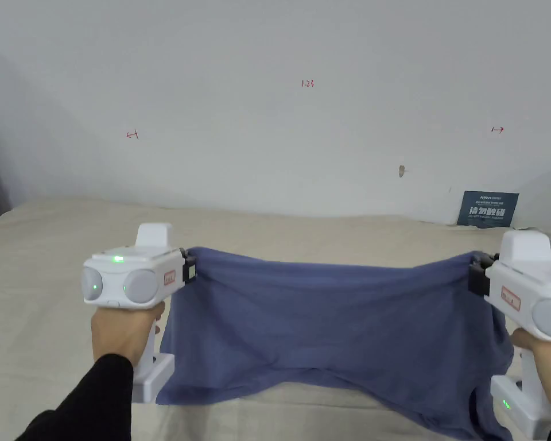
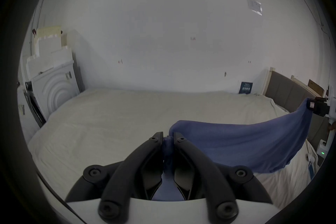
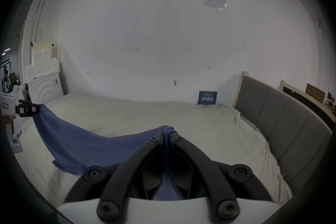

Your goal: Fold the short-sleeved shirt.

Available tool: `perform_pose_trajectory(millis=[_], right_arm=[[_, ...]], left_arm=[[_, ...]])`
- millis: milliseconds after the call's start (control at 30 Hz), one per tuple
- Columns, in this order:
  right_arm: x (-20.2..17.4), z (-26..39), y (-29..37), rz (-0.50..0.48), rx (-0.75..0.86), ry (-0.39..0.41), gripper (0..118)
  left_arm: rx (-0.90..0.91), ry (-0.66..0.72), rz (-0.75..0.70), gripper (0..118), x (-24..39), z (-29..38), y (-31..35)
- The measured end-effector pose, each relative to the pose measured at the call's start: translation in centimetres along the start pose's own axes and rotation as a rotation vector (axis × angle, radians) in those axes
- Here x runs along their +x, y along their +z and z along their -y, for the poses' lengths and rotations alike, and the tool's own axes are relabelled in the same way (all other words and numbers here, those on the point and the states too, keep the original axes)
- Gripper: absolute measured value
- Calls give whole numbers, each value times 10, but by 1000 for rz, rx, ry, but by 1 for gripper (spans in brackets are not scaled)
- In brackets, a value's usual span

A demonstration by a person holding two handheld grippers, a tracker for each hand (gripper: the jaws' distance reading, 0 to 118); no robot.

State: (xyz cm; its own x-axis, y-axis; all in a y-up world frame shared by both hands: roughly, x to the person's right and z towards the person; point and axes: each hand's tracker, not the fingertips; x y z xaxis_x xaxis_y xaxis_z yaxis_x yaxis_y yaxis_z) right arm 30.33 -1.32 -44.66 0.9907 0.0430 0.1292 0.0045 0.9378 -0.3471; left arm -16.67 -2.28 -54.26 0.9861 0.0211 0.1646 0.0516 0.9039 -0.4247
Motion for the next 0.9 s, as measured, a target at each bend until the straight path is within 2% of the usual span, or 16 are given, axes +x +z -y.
perform_pose_trajectory(millis=[433,633,900], right_arm=[[-11,161,101,-66,-183,-116,4],[-18,224,169,-75,-249,-184,4],[-29,266,258,-85,-291,-215,4]], left_arm=[[-191,37,28,7,-19,155,54],[-242,75,29,7,-29,218,115],[-266,136,25,7,-46,273,201]])
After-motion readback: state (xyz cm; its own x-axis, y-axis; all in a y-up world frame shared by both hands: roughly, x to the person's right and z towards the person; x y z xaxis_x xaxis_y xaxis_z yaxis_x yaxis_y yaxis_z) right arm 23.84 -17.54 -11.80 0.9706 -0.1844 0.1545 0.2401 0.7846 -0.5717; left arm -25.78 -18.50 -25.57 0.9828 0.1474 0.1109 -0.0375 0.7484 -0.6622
